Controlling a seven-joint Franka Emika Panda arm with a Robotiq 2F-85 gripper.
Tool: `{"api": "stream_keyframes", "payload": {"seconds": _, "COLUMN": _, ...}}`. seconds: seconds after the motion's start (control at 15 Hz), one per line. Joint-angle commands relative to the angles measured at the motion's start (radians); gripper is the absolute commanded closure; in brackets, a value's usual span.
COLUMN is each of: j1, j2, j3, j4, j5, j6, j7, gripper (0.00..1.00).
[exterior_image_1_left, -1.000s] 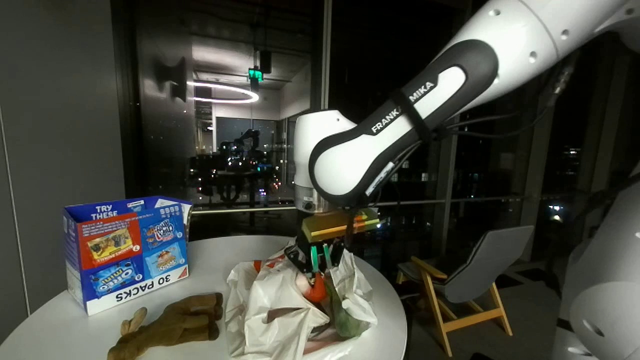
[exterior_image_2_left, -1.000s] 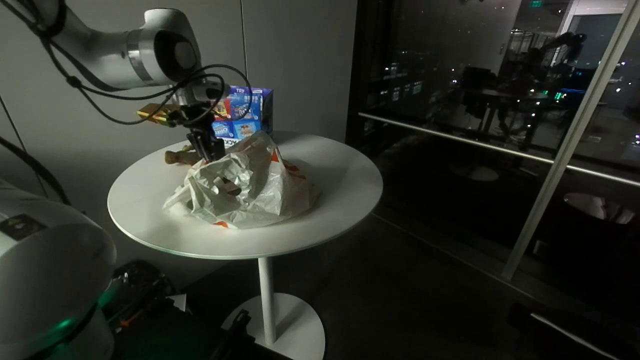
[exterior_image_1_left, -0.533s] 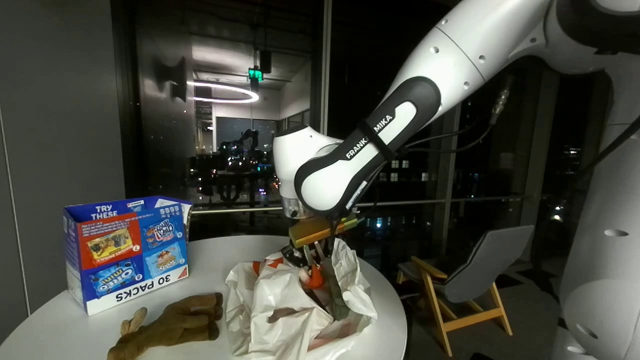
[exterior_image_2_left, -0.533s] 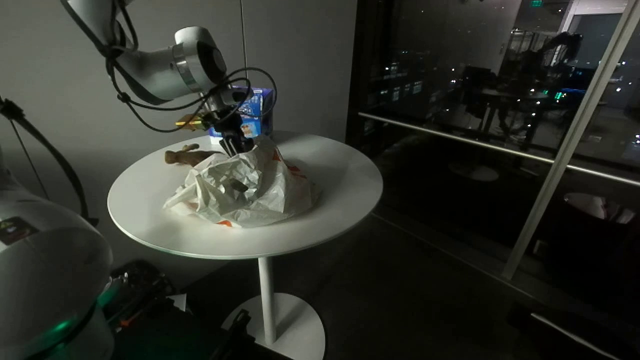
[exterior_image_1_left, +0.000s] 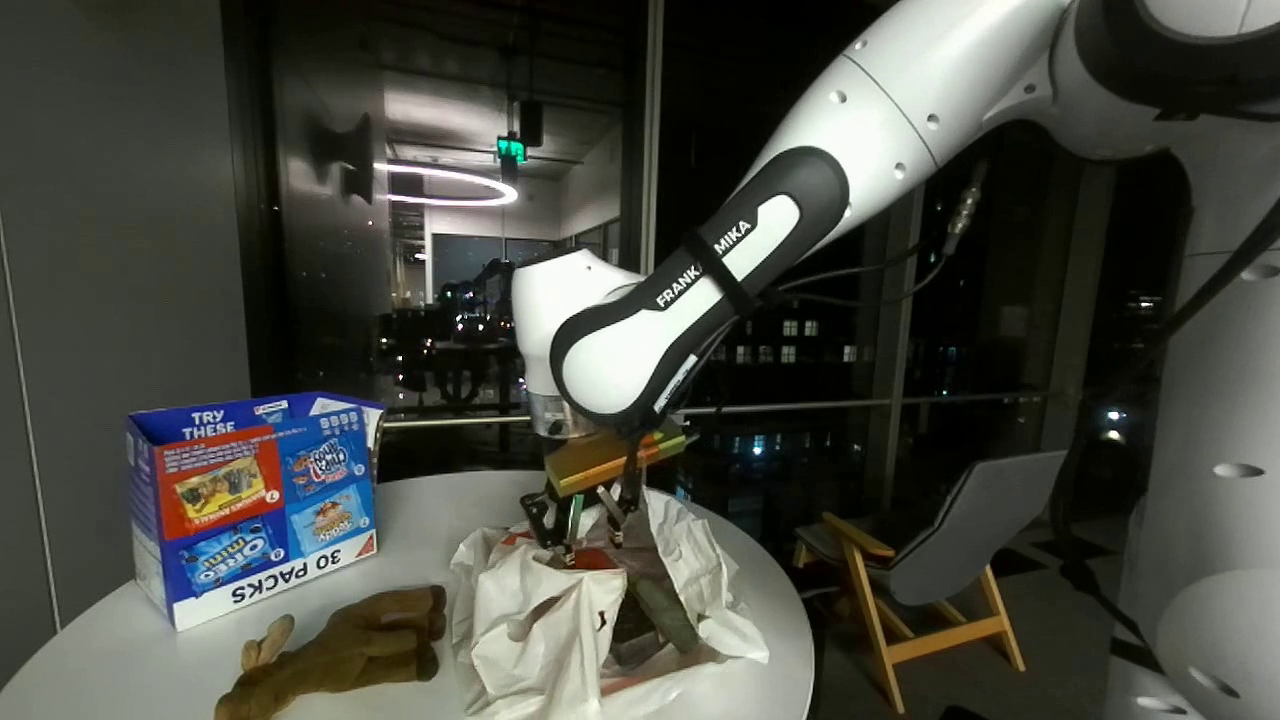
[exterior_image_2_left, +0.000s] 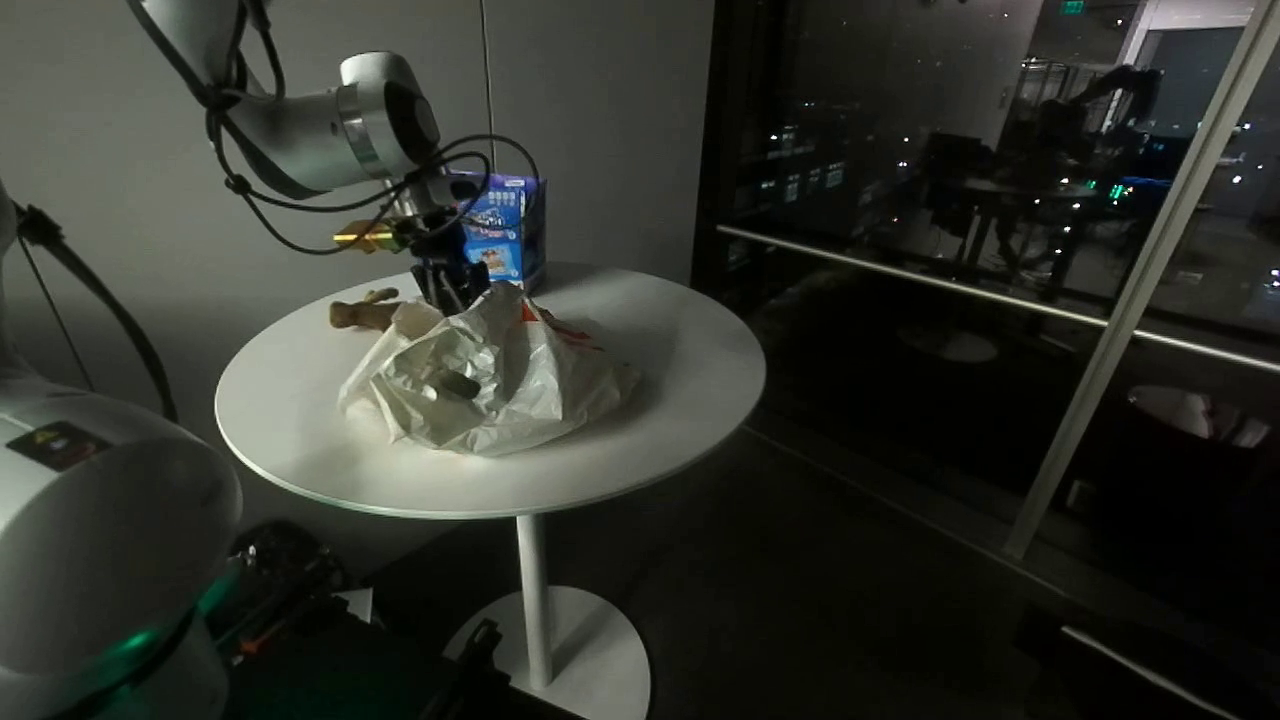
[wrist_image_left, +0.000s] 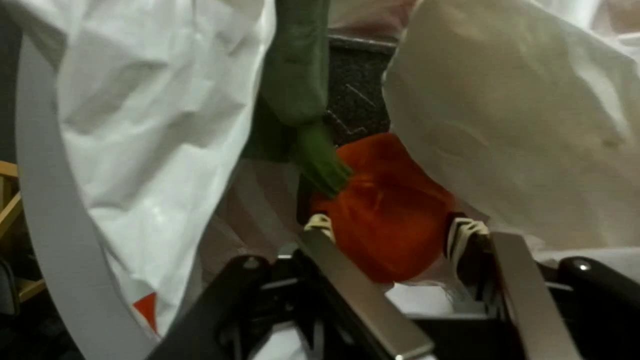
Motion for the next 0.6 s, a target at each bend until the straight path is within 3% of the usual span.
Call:
{"api": "stream_keyframes", "payload": {"seconds": 0.0, "j1": 0.058, "j2": -0.086, "j3": 0.007, "j4": 0.008, "j5": 0.027, "j6": -0.099, "j7": -0.022, "gripper": 0.04}}
{"api": "stream_keyframes", "payload": {"seconds": 0.27, "j1": 0.097, "j2": -0.165, "j3": 0.041, "j4": 0.008, "j5": 0.026, "j6": -0.195, "j7": -0.007, "gripper": 0.00}}
{"api": "stream_keyframes", "payload": {"seconds": 0.53, "j1": 0.142, "j2": -0.217, "j3": 0.058, "j4": -0.021, "j5": 0.125, "j6": -0.069, "j7": -0.202, "gripper": 0.00}}
